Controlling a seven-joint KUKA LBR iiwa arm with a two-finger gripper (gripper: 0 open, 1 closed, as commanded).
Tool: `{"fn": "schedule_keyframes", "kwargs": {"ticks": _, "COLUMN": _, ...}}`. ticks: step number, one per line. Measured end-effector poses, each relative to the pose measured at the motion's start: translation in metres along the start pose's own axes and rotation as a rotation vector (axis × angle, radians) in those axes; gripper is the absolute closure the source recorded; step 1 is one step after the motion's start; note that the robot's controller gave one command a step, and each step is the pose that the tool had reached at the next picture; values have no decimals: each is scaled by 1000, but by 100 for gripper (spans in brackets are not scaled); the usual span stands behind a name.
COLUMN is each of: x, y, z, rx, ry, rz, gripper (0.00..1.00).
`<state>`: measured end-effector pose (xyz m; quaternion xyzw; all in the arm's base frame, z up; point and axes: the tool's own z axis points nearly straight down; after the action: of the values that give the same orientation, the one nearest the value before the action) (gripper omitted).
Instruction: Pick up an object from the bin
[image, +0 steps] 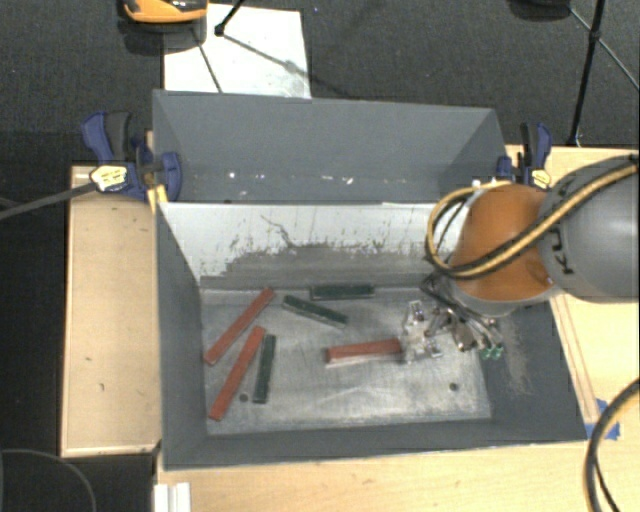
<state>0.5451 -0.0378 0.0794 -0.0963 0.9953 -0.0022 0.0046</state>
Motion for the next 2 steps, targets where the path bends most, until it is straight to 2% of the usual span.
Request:
{"fn": "schedule_keyframes", "kwargs": {"ticks": 1, "x": 3, "y": 1, "z": 2, "rx": -3, "ry": 9, "rz": 0, "gripper": 0}}
{"fn": "schedule_keyframes", "kwargs": {"ticks": 2, "x": 2, "y": 1, "z": 2, "rx": -3, "ry": 7, "rz": -1, "gripper": 0}}
